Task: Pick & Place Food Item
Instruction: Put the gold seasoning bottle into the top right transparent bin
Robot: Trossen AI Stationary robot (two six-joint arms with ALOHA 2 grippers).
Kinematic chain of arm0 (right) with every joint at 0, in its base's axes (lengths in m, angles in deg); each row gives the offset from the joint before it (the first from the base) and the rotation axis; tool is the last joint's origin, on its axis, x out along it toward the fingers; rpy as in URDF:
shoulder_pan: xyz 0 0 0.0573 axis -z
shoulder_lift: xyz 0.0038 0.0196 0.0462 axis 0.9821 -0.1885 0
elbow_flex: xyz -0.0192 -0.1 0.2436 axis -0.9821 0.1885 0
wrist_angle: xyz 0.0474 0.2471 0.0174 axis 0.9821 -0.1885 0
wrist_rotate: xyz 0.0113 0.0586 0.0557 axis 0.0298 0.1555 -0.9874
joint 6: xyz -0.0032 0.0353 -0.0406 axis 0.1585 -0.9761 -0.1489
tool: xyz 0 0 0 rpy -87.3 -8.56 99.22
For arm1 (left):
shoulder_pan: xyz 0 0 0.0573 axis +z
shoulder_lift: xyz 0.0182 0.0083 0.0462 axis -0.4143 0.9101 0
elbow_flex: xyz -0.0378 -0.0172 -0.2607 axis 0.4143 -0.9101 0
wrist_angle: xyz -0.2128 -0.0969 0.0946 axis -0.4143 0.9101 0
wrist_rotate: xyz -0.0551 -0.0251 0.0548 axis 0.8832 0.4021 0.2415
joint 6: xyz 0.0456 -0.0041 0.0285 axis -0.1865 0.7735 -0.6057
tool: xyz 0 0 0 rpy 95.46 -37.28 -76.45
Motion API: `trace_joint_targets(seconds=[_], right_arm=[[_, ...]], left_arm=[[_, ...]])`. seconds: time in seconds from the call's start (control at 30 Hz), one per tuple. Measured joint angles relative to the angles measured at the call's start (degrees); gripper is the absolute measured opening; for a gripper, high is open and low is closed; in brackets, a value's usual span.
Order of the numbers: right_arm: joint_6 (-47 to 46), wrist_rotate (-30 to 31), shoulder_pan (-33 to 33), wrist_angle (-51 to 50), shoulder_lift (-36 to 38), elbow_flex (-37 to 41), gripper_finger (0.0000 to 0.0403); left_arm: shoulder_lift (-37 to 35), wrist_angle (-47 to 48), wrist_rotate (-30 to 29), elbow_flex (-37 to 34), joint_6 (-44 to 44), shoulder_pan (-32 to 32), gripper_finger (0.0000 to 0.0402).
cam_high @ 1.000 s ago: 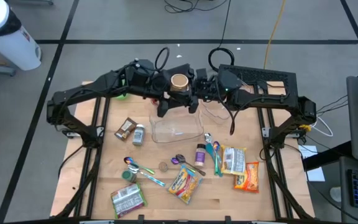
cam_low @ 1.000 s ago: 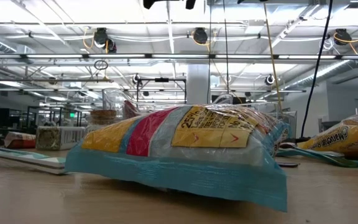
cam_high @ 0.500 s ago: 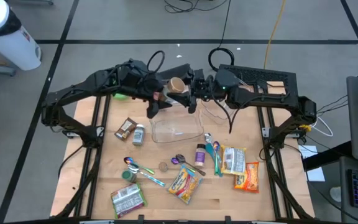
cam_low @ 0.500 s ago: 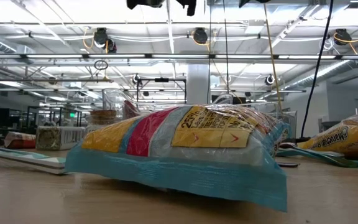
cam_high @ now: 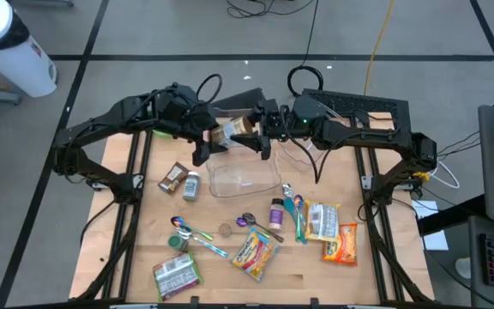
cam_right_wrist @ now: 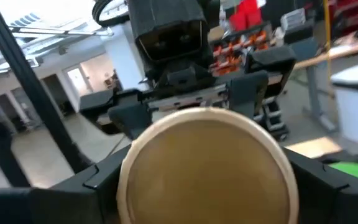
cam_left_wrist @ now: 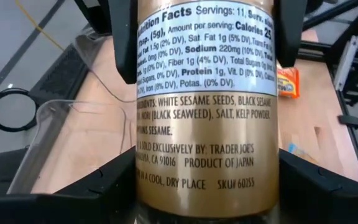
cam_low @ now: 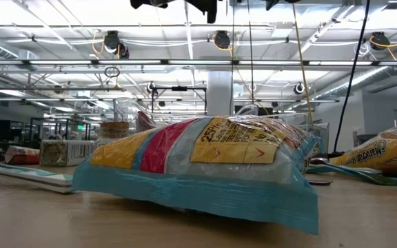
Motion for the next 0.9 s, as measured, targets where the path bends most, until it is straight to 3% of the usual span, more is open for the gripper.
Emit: trace_joint_targets(seconds=[0.17, 0.9], right_arm=[[-1.2, -4.3, 0.3, -3.1, 0.1, 0.0, 0.0293], [-1.2, -7.0, 0.2, -6.2, 0.1, 0.0, 0.0275]], left_arm=[[0.0, 0.9, 3.4, 0.0, 0.1, 0.0, 0.0279], [0.2, 2.8, 4.6, 0.0, 2.1, -0.1, 0.0279]])
